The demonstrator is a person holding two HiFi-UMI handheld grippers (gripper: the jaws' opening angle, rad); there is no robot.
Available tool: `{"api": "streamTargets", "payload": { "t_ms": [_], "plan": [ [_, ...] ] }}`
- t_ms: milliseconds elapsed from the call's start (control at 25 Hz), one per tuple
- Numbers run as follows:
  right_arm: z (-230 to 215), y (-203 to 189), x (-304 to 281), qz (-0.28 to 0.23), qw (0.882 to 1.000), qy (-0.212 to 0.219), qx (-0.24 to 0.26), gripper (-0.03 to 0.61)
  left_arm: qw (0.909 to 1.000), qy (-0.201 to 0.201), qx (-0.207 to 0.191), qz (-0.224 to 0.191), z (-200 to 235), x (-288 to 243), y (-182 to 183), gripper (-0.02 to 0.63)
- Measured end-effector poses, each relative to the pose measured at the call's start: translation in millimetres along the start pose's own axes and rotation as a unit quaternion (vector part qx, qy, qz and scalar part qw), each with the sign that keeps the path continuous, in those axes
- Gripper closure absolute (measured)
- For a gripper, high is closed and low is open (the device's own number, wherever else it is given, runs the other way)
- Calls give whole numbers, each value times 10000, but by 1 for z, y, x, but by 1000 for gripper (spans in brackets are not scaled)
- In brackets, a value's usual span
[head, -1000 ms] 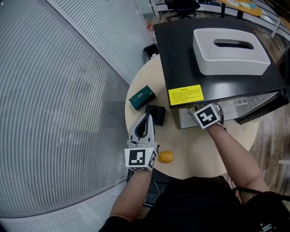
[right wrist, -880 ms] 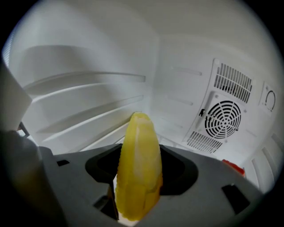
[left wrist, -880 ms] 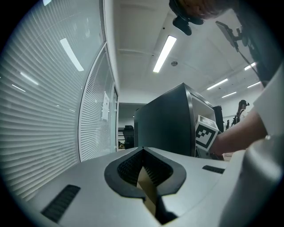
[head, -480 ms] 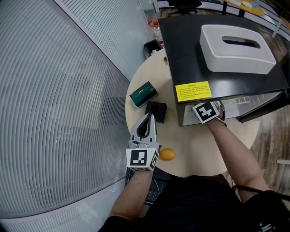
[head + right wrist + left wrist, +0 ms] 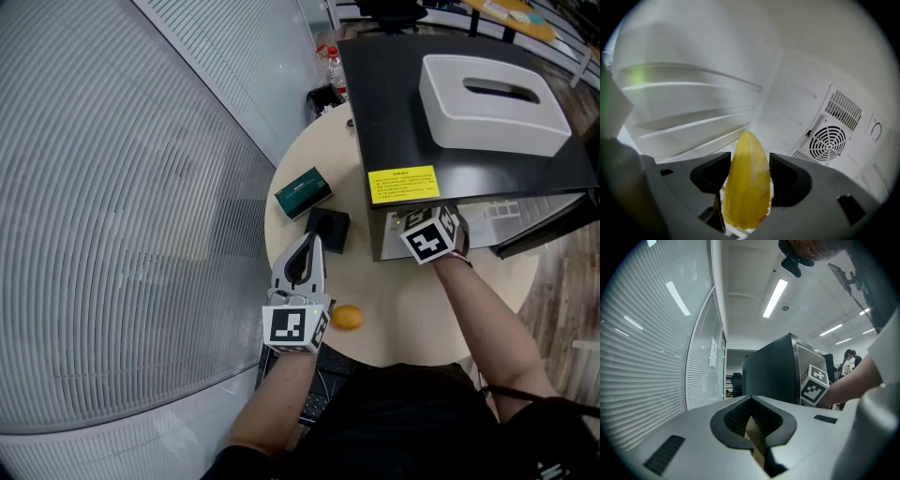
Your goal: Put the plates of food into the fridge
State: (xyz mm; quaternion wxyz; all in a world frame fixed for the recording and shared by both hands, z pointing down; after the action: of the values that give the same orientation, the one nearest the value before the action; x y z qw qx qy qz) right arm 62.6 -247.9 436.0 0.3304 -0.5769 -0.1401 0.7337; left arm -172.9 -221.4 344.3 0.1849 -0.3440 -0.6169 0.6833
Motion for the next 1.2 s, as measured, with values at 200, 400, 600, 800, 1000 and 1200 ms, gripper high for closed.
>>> {"api": "streamTargets", "payload": {
  "t_ms": [200, 400, 600, 800, 1000, 1200],
  "plan": [
    [-6, 3, 14, -341, 9993, -117, 64, 337, 10000, 48, -17, -12, -6, 6, 1, 609],
    [-16, 6, 42, -948, 9942, -502, 47, 337, 9998, 15, -215, 11, -16, 12, 2, 609],
    [-21, -2, 71, -1489, 9864, -701, 45, 339, 9992, -52, -375, -113, -32, 22, 15, 609],
    [-9, -19, 90, -1699, 9845, -424, 42, 339, 9985, -57, -459, -296, -47, 38, 16, 609],
    [13, -43, 109, -1759, 9834, -286, 341, 338, 9989, 16, -386, -262, -56, 58, 7, 609],
    [42, -63, 114, -1719, 9837, 66, 519, 339, 9991, 248, -256, -209, -53, 81, -9, 609]
  ]
}}
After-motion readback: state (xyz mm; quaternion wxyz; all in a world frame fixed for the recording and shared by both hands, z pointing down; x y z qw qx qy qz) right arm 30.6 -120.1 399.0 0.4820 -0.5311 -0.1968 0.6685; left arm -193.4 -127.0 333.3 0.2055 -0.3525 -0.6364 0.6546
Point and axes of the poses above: the fingertips, and each gripper's own axes: x backward along the fingers, z to its left, y out of its top, the point moved 4 cm from there along x, backward along the fingers, and after that the axes turned 11 degrees about z, right-handed, at the moved point
